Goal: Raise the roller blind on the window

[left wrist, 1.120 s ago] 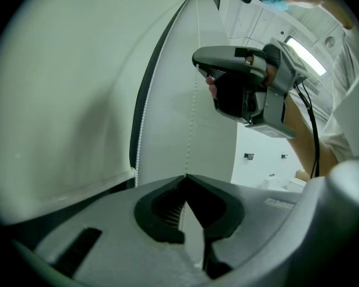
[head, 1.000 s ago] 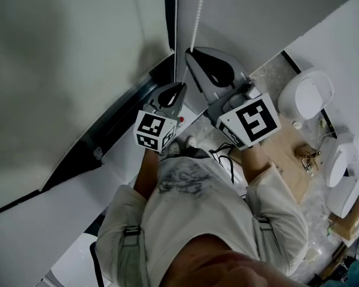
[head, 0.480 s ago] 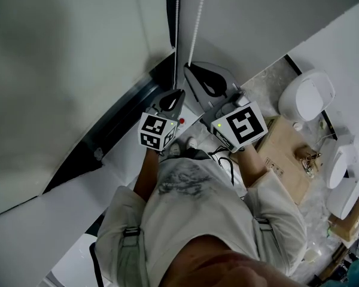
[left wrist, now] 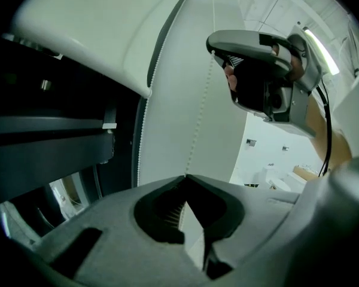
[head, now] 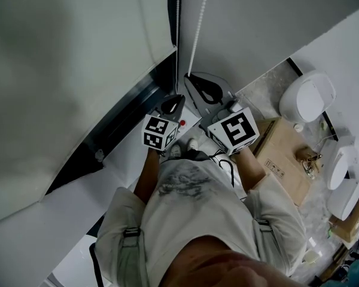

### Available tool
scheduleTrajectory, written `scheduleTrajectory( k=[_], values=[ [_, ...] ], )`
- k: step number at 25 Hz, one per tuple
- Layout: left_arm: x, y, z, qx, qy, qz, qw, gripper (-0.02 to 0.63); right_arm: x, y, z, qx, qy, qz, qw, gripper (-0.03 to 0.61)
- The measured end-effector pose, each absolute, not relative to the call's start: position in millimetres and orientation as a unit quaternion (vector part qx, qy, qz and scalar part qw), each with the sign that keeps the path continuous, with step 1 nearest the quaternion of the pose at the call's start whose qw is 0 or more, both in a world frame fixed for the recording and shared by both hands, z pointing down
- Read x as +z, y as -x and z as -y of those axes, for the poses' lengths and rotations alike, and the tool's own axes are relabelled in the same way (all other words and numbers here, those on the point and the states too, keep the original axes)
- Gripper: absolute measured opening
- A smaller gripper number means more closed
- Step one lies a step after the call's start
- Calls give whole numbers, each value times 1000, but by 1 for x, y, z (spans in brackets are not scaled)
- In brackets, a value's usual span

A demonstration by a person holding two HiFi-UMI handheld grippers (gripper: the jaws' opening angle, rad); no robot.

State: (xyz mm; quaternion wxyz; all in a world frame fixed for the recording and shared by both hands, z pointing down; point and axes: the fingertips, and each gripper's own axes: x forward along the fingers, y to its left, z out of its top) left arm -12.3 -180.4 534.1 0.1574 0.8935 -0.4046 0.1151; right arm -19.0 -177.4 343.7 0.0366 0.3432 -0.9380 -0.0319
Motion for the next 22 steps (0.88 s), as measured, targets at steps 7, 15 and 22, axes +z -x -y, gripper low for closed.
scheduleTrajectory(
  k=[7, 15, 22],
  values=[
    [550, 14, 183, 120, -892, 401, 169, 11, 358, 19, 179, -32, -343, 938, 43, 13],
    [573, 13, 174, 145, -886, 403, 180, 11, 381, 21, 171, -25, -340, 938, 61, 12],
    [587, 15, 161, 157, -884, 402, 181, 12, 393, 23, 162, -20, -335, 940, 66, 12]
  ],
)
